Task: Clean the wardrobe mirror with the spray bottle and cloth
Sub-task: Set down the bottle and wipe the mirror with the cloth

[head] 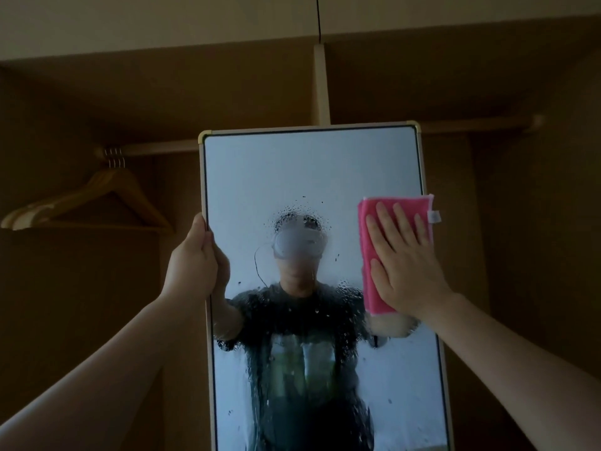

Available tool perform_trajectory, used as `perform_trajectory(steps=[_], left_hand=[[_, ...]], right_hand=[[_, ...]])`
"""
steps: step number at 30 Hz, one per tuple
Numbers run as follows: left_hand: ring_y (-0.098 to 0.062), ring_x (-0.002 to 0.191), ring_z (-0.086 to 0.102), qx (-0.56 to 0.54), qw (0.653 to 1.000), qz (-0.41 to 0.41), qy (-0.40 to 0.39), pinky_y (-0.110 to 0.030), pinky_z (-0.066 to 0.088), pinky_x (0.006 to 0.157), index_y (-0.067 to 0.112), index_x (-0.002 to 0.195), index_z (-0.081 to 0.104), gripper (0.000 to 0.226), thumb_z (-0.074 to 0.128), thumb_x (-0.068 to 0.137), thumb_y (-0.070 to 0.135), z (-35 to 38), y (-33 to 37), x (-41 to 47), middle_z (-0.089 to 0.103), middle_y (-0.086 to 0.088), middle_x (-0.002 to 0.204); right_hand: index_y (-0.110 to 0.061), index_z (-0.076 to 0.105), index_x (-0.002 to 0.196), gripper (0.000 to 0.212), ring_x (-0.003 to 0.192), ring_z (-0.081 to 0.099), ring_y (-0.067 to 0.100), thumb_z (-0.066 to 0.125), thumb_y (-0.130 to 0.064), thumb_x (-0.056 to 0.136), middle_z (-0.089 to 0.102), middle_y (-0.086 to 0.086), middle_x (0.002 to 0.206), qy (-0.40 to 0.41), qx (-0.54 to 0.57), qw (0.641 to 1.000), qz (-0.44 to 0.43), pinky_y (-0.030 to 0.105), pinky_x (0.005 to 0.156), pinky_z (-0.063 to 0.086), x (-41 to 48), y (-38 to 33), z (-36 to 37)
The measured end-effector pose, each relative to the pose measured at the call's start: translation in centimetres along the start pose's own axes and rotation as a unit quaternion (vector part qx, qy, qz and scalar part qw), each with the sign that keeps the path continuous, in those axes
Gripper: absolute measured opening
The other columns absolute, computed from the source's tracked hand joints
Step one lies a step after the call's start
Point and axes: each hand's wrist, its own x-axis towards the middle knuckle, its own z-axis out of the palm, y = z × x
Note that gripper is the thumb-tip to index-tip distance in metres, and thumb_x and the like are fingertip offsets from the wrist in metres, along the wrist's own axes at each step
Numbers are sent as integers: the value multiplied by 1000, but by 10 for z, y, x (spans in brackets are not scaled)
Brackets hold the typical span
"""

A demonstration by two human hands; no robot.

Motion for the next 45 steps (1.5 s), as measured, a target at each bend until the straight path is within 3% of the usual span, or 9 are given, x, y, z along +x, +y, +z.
perform_trajectory(steps=[8, 11, 13, 16, 20, 25, 27, 30, 45], left_hand=[[-5, 95, 51, 4, 1000, 8, -10, -25, 37, 81, 23, 149, 29, 45, 31, 104, 26, -1, -8, 3, 53, 8, 104], [14, 72, 53, 13, 1000, 5, -4, -4, 35, 66, 25, 147, 30, 43, 31, 104, 27, 1, -12, 5, 51, 20, 87], [25, 66, 50, 18, 1000, 6, 0, 1, 34, 55, 27, 146, 31, 42, 32, 104, 27, 2, -15, 6, 49, 23, 82], [27, 64, 48, 13, 1000, 17, 11, 2, 34, 54, 29, 141, 34, 38, 33, 103, 27, 4, -20, 7, 46, 29, 78], [20, 72, 53, 8, 1000, 18, 17, -1, 30, 65, 37, 139, 32, 37, 32, 102, 31, 7, -27, 9, 46, 35, 80], [33, 64, 47, 6, 999, 28, 22, 9, 30, 52, 30, 137, 36, 35, 34, 103, 24, 8, -29, 10, 53, 34, 60], [35, 63, 44, 3, 999, 28, 21, 11, 28, 53, 30, 137, 37, 35, 34, 103, 23, 10, -30, 11, 54, 34, 61], [36, 69, 44, -10, 1000, 18, 24, 11, 29, 58, 24, 144, 35, 40, 33, 104, 24, 11, -30, 12, 51, 30, 86], [31, 58, 47, -2, 1000, 29, 3, 7, 32, 50, 19, 147, 32, 43, 32, 104, 22, 5, -21, 7, 46, 28, 71]], right_hand=[[-12, 18, 152, 59, 148, 11, 34, 13, -43, 102, 15, 13, 160, 38, 21, 998, 52, 55, 119, 9, 3, -14, 5], [-11, 18, 152, 58, 148, 11, 34, 12, -41, 102, 17, 13, 160, 39, 21, 998, 38, 56, 118, 10, 11, -10, 2], [-11, 19, 152, 58, 147, 10, 34, 14, -39, 102, 17, 13, 160, 40, 23, 999, 29, 56, 118, 10, 18, -8, -2], [-11, 18, 152, 58, 147, 8, 33, 16, -39, 102, 16, 13, 160, 34, 19, 999, 20, 55, 118, 8, 31, -7, -9], [-12, 17, 153, 60, 148, 8, 32, 14, -40, 100, 15, 12, 161, 20, 17, 999, 19, 54, 120, 6, 54, -7, -20], [-14, 16, 154, 60, 149, 8, 31, 16, -41, 100, 13, 9, 162, 31, 16, 999, 19, 52, 120, 5, 98, -6, -33], [-14, 14, 154, 60, 149, 8, 31, 14, -41, 101, 12, 9, 162, 40, 16, 999, 20, 51, 120, 3, 116, -7, -38], [-14, 14, 154, 60, 149, 8, 31, 12, -41, 101, 12, 9, 162, 47, 14, 998, 25, 51, 120, 4, 130, -10, -39], [-11, 18, 153, 61, 148, 13, 33, 15, -39, 99, 17, 12, 161, 51, 17, 998, 17, 52, 120, 9, 114, -23, -36]])
